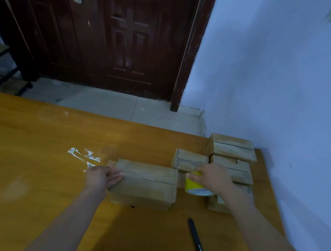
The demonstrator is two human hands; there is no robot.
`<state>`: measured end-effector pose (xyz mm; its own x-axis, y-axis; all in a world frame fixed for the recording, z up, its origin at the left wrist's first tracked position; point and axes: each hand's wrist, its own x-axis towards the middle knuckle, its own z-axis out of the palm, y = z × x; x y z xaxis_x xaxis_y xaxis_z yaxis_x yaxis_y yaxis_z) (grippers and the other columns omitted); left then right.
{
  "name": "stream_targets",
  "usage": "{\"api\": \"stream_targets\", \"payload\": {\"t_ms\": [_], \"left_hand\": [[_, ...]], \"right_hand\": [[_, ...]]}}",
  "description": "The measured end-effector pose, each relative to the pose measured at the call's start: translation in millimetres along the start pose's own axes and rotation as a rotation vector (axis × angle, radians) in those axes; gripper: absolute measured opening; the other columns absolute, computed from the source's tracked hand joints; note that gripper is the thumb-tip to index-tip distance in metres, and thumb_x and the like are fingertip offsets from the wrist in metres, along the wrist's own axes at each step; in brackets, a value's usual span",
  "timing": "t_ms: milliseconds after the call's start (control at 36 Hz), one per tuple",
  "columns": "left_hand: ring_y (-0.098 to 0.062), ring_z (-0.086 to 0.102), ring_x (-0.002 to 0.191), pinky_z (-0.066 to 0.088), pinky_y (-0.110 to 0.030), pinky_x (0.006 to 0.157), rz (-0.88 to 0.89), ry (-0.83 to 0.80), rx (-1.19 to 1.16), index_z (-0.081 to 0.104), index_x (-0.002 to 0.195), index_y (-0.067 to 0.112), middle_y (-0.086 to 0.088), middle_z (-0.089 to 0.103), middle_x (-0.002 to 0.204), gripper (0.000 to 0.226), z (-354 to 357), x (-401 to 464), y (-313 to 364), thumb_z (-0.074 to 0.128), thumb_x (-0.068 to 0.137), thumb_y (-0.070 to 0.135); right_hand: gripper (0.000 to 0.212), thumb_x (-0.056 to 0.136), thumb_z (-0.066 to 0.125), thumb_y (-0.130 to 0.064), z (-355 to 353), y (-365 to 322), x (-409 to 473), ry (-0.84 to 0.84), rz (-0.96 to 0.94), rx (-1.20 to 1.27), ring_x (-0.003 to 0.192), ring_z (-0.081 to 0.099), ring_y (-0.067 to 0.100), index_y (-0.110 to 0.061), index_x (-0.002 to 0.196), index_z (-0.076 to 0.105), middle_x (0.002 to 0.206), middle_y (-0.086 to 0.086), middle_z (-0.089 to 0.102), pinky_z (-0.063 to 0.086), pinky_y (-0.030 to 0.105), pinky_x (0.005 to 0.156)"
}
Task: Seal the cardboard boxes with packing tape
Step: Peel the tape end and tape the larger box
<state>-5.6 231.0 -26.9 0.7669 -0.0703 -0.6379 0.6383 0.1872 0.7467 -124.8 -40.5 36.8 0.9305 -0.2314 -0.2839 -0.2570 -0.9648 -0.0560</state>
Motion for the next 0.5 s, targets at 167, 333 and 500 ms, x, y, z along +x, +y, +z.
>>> {"api": "stream_targets", "payload": {"t_ms": [167,333,500], "left_hand": [[-0.028,0.070,0.062,0.060,-0.037,0.065,0.032,-0.094,0.044,0.050,0.104,-0.005,-0.023,0.066,0.088,0.012,-5,3,4,0.043,0.098,0.002],[-0.034,0.066,0.073,0.060,-0.033,0.057,0.032,-0.127,-0.088,0.048,0.109,-0.008,-0.024,0.063,0.084,0.017,-10,0,6,0.044,0.097,0.004],[-0.023,0.069,0.060,0.059,-0.029,0.057,0.088,-0.087,-0.060,0.050,0.101,-0.006,-0.019,0.064,0.076,0.011,-12,4,6,0.046,0.096,0.003]], "right_hand": [[0.040,0.091,0.041,-0.061,2,6,-2,0.002,0.030,0.069,0.052,0.039,0.004,-0.028,0.069,0.046,0.060,-0.008,0.042,0.028,0.021,0.048],[0.048,0.089,0.043,-0.062,17,6,3,-0.057,0.046,0.179,0.052,0.042,0.006,-0.020,0.065,0.047,0.060,-0.007,0.044,0.030,0.022,0.051],[0.050,0.093,0.038,-0.059,35,0,10,-0.106,0.029,0.197,0.054,0.044,0.009,-0.018,0.070,0.051,0.064,-0.004,0.048,0.035,0.023,0.053]]}}
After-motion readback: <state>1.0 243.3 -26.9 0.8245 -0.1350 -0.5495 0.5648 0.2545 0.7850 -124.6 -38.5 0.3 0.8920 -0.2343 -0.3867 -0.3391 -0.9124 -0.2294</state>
